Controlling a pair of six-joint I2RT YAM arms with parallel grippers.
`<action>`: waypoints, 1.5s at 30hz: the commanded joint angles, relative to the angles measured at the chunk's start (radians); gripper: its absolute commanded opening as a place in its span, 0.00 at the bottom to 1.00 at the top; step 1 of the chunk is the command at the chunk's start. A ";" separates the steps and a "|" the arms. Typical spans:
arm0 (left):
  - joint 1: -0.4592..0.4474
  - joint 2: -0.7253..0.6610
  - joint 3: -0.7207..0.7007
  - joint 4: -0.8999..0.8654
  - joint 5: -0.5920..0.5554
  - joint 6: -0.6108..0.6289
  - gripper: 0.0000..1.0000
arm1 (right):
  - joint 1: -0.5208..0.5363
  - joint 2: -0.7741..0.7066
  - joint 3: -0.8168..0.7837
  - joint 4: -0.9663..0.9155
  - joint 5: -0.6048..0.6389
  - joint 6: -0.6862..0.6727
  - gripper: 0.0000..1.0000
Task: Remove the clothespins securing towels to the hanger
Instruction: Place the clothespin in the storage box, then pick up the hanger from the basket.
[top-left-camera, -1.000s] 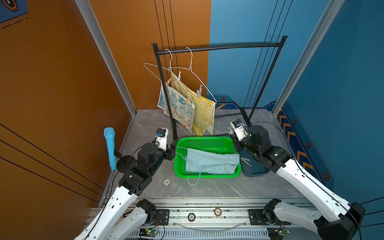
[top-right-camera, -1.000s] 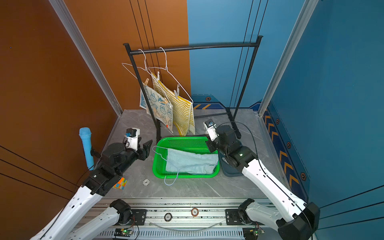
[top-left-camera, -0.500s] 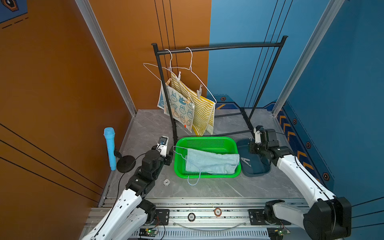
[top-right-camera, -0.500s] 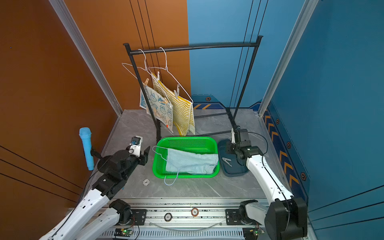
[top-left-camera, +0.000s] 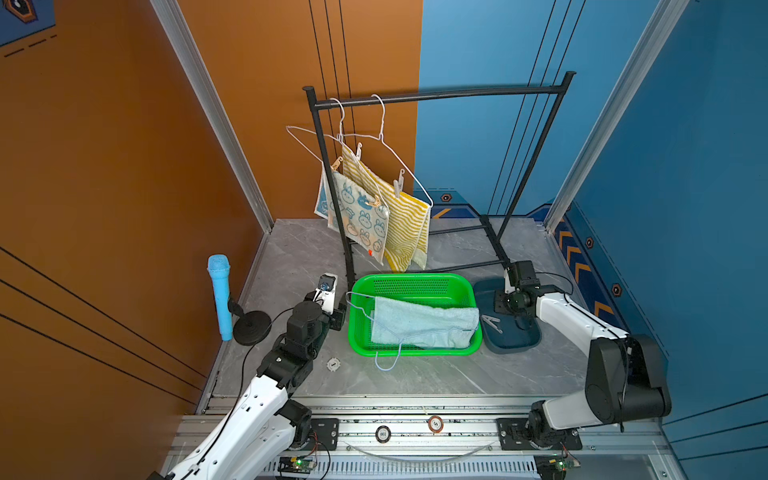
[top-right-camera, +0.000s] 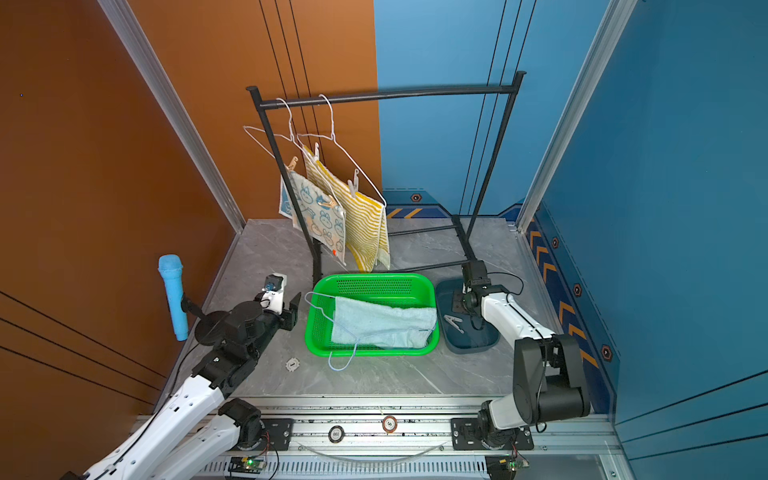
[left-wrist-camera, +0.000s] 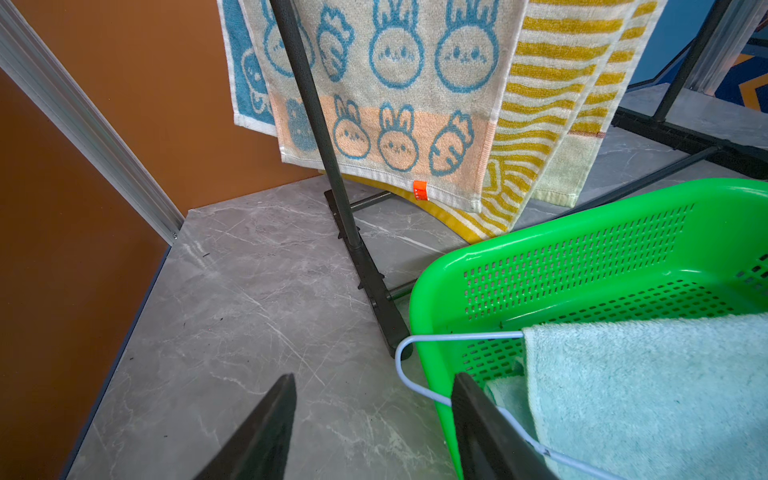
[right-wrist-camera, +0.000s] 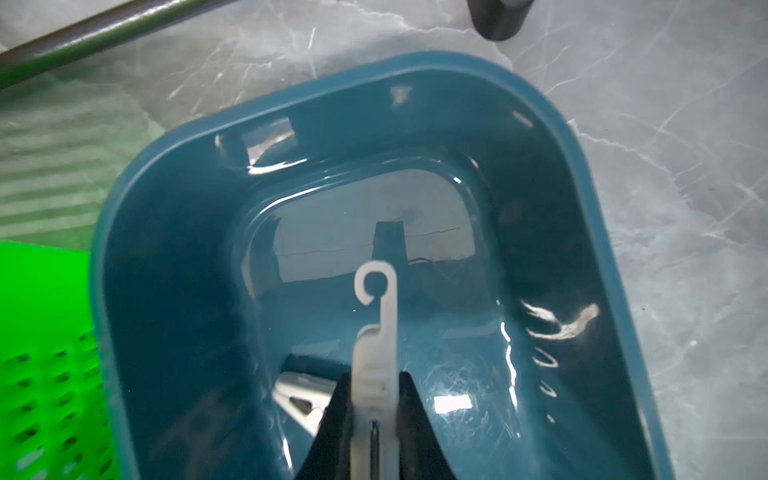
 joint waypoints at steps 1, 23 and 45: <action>0.008 -0.008 -0.007 0.030 -0.004 0.000 0.61 | -0.007 0.020 -0.005 0.033 0.039 -0.003 0.22; 0.025 -0.040 0.000 0.002 -0.031 -0.173 0.61 | 0.130 -0.268 0.039 0.007 0.065 -0.193 0.59; 0.077 -0.074 0.006 -0.151 -0.066 -0.389 0.62 | 0.827 -0.477 -0.061 0.096 0.152 -0.879 1.00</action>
